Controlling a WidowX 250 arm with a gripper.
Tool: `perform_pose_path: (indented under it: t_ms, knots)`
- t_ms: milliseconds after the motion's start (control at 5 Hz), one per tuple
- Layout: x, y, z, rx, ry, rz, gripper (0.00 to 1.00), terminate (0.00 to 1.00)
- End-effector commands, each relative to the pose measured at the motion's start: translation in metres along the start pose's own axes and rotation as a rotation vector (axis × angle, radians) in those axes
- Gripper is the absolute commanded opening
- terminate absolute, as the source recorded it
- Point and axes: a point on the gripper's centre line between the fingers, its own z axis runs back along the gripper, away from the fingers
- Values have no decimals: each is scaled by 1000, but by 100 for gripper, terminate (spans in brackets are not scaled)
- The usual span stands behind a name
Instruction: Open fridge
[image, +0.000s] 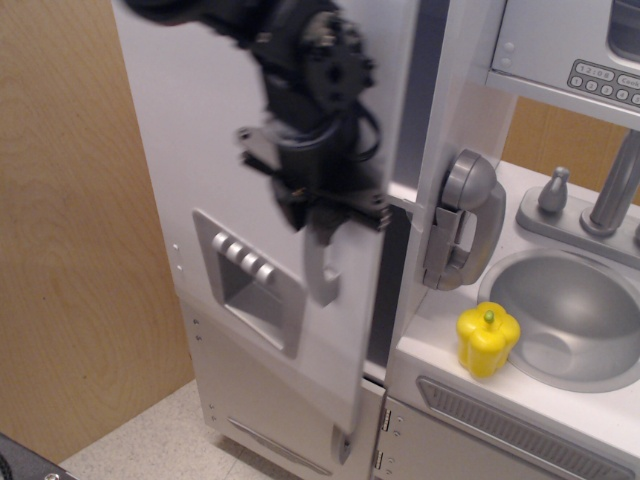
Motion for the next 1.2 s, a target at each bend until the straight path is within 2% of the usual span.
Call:
perform_pose_path:
  t_ms: [0, 200, 400, 600, 800, 1000]
  knots:
    - [-43, 30, 28, 43, 30, -77, 100, 0]
    - [-62, 20, 27, 42, 96, -113, 100, 0]
    - [-78, -4, 19, 51, 165, -151, 100, 0]
    - [-82, -32, 16, 22, 188, -174, 100, 0]
    - [-78, -61, 17, -22, 192, -176, 100, 0]
    - [-54, -98, 18, -46, 174, -144, 100, 0]
